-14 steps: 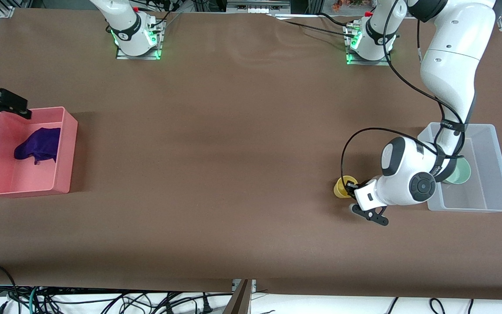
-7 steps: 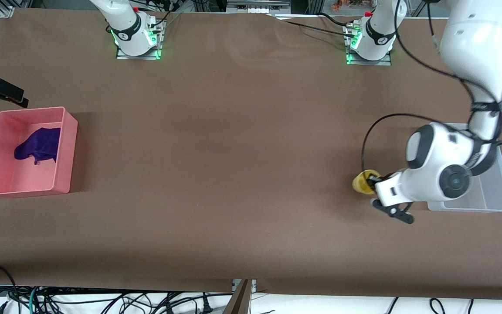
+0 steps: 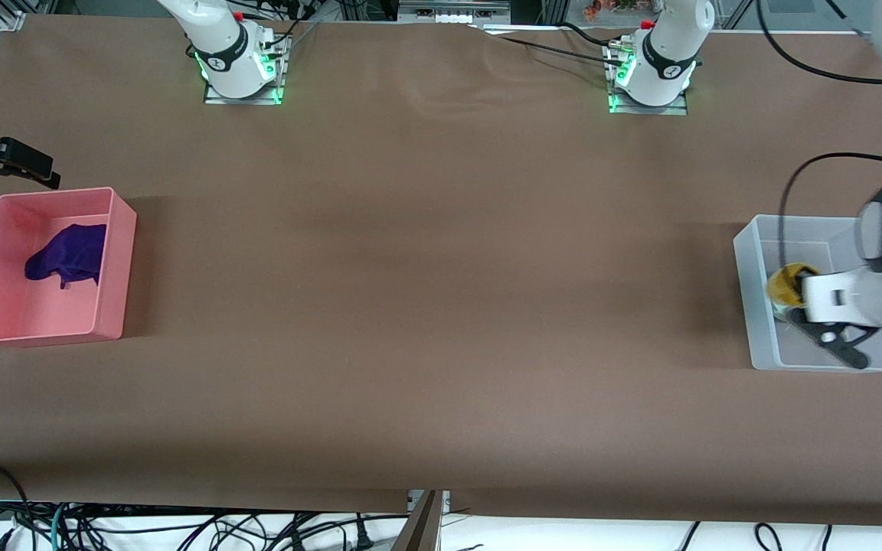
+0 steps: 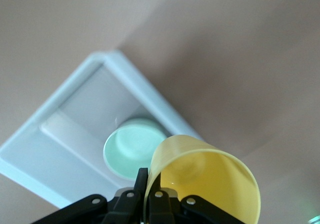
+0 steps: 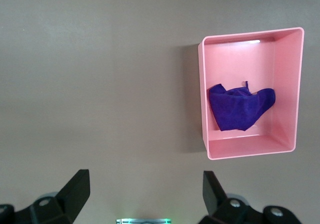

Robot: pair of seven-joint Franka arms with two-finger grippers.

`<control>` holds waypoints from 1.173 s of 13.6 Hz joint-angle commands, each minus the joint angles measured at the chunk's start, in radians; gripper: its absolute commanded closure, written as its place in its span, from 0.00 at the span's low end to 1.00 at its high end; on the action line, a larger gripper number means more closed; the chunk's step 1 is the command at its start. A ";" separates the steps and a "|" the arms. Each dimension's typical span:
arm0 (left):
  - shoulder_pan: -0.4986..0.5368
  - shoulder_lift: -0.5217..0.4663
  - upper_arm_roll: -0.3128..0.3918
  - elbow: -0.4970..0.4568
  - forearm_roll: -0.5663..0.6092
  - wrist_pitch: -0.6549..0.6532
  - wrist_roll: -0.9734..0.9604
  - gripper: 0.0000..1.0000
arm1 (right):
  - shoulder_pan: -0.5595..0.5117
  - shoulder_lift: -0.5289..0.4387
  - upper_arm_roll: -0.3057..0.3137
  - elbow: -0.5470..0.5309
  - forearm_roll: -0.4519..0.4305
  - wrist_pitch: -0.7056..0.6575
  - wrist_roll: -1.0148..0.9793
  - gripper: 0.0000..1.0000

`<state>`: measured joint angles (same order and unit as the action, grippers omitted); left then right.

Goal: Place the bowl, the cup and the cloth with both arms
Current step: 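Carry the cup into the clear bin and lower it into the bowl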

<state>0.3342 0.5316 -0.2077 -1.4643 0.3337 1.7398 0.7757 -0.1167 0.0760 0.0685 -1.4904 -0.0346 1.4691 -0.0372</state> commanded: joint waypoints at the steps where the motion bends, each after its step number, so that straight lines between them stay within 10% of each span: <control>1: 0.104 -0.015 -0.022 -0.115 0.010 0.120 0.098 1.00 | -0.004 -0.001 -0.001 0.001 0.013 -0.009 -0.018 0.00; 7: 0.239 -0.003 -0.024 -0.341 -0.076 0.440 0.238 1.00 | -0.003 -0.001 -0.003 0.001 0.012 -0.009 -0.016 0.00; 8: 0.253 0.008 -0.025 -0.338 -0.079 0.446 0.256 0.87 | -0.004 -0.001 -0.003 0.001 0.012 -0.007 -0.017 0.00; 9: 0.255 0.007 -0.027 -0.330 -0.093 0.445 0.260 0.18 | -0.004 -0.001 -0.003 0.001 0.010 -0.007 -0.015 0.00; 10: 0.250 -0.007 -0.035 -0.320 -0.094 0.436 0.260 0.00 | -0.004 -0.001 -0.003 0.001 0.010 -0.004 -0.016 0.00; 16: 0.244 -0.078 -0.188 -0.098 -0.097 0.083 0.164 0.00 | -0.006 -0.001 -0.004 0.001 0.008 -0.003 -0.018 0.00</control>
<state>0.5763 0.4672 -0.3507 -1.6521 0.2551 1.9575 0.9840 -0.1172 0.0815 0.0649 -1.4904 -0.0345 1.4695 -0.0402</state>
